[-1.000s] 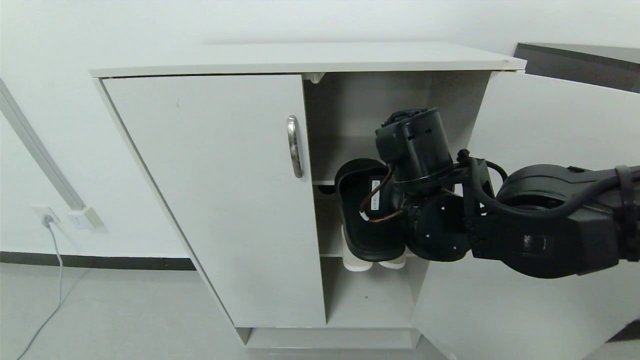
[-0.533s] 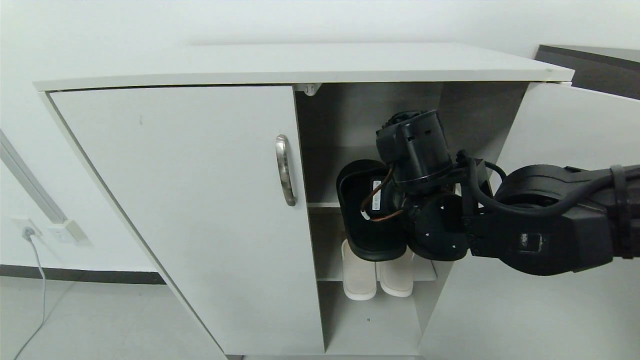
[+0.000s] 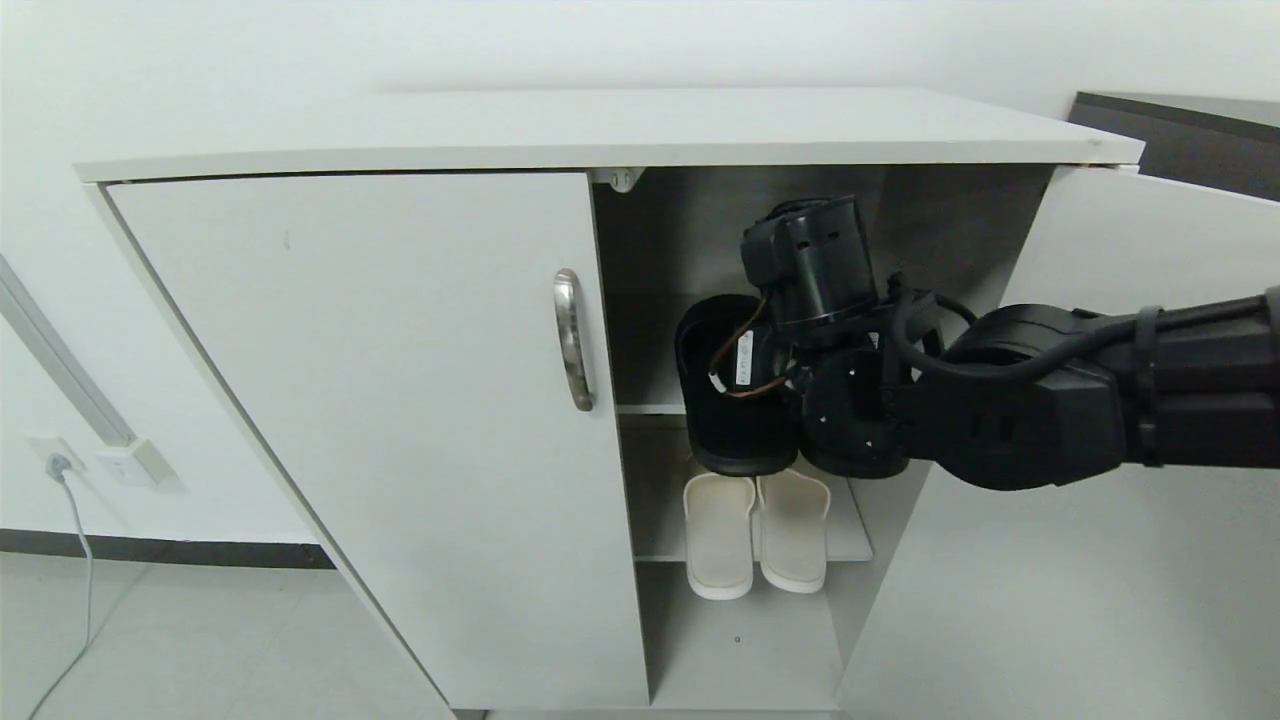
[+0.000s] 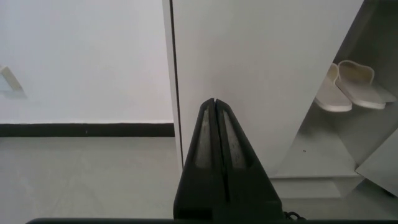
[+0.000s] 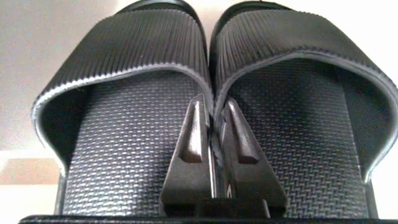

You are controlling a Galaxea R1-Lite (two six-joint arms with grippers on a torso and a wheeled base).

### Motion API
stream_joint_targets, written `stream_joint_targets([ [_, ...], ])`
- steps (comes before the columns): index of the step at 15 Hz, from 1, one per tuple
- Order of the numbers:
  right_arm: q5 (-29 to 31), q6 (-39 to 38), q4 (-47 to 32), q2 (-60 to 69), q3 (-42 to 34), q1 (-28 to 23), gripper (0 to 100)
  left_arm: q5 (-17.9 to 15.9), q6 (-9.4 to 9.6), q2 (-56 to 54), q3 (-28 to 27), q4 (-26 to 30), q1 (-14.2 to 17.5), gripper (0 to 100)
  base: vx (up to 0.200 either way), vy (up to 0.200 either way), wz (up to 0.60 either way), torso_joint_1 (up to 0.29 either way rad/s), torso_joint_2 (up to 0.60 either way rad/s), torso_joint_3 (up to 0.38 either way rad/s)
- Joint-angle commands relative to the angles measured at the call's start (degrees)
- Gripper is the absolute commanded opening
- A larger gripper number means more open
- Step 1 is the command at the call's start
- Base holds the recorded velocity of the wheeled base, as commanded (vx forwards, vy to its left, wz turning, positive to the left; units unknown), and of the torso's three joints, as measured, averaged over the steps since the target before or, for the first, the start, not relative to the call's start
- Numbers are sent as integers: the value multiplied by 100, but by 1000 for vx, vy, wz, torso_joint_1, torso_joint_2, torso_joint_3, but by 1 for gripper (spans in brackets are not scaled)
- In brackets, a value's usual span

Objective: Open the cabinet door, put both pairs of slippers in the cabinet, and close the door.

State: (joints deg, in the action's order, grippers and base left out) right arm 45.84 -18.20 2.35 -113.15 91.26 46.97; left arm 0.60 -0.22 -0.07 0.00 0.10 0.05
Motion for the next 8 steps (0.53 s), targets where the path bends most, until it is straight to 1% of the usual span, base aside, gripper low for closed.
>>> stream_joint_targets([
  [1, -31, 53, -16, -409, 428, -109, 0, 2, -4, 7, 0, -1, 4, 0, 0, 0, 0, 0, 0, 0],
  [5, -92, 159, -51, -726, 982, -232, 0, 2, -4, 7, 0, -1, 4, 0, 0, 0, 0, 0, 0, 0],
  [8, -189, 273, -16, -822, 1113, -346, 0, 2, -4, 7, 0, -1, 4, 0, 0, 0, 0, 0, 0, 0],
])
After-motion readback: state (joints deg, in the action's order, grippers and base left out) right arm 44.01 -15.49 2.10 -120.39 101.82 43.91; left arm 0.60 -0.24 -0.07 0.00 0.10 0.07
